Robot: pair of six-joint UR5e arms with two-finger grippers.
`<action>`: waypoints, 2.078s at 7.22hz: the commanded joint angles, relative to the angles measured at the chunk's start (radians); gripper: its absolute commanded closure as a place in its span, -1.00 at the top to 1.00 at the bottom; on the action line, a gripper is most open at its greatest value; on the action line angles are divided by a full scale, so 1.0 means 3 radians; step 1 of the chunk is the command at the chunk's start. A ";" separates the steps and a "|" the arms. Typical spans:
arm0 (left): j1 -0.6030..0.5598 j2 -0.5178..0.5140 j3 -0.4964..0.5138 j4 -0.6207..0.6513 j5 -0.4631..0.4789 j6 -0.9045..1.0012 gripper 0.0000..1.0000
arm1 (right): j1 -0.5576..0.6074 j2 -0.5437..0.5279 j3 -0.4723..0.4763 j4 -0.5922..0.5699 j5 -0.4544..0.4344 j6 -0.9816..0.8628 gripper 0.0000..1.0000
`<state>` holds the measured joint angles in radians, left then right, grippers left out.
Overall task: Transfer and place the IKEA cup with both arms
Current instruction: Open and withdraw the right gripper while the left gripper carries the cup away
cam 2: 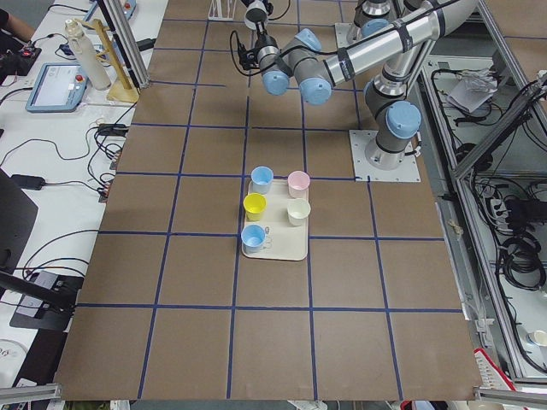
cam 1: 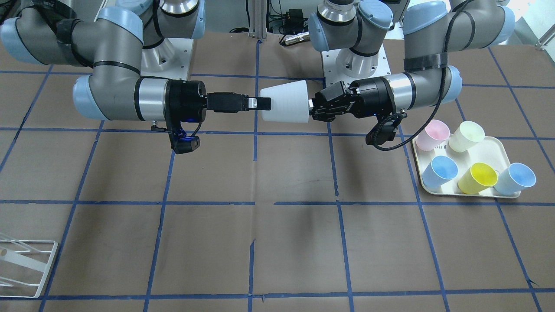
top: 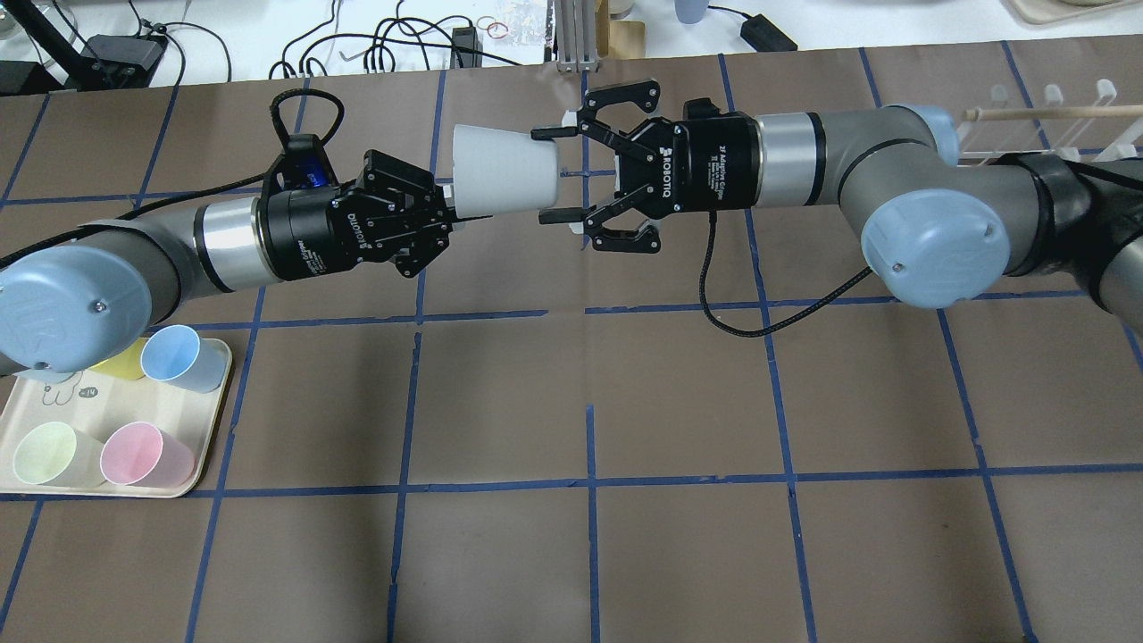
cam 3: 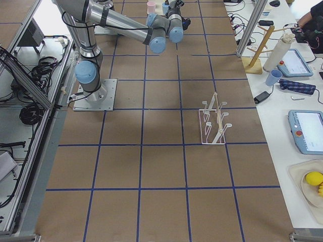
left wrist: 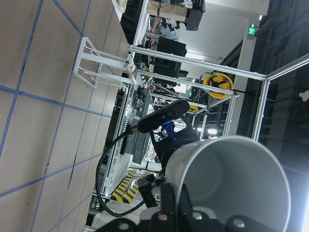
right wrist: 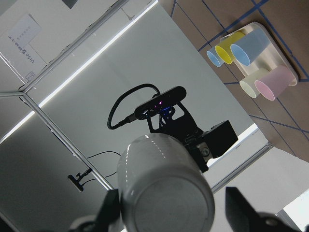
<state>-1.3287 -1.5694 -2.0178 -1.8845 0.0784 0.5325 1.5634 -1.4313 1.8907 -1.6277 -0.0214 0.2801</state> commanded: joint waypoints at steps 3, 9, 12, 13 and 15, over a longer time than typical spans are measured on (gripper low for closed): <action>0.0011 0.0046 0.0073 0.0068 0.0288 -0.0245 -1.00 | -0.0240 -0.0015 -0.0207 -0.0045 -0.0020 0.0401 1.00; 0.0900 0.0362 0.0334 0.0608 0.3429 -0.0246 -1.00 | -0.0635 -0.0683 -0.0412 -0.0005 -0.2332 0.0779 1.00; 0.1522 0.0537 0.0732 0.0520 0.4548 0.0099 -1.00 | -0.0356 -0.1032 -0.0407 0.0006 -0.3871 0.0713 1.00; 0.1884 0.0527 0.0769 0.0534 0.4717 0.0517 -1.00 | -0.0172 -0.1048 -0.0412 0.0006 -0.4377 0.0652 1.00; 0.2555 0.0349 0.0881 0.0585 0.4729 0.1345 -1.00 | 0.0009 -0.1073 -0.0392 0.0006 -0.5034 0.0250 1.00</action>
<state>-0.6751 -1.4364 -1.7749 -1.7189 1.4871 0.7905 1.5343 -1.7477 1.7695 -1.6260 -1.4110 0.4259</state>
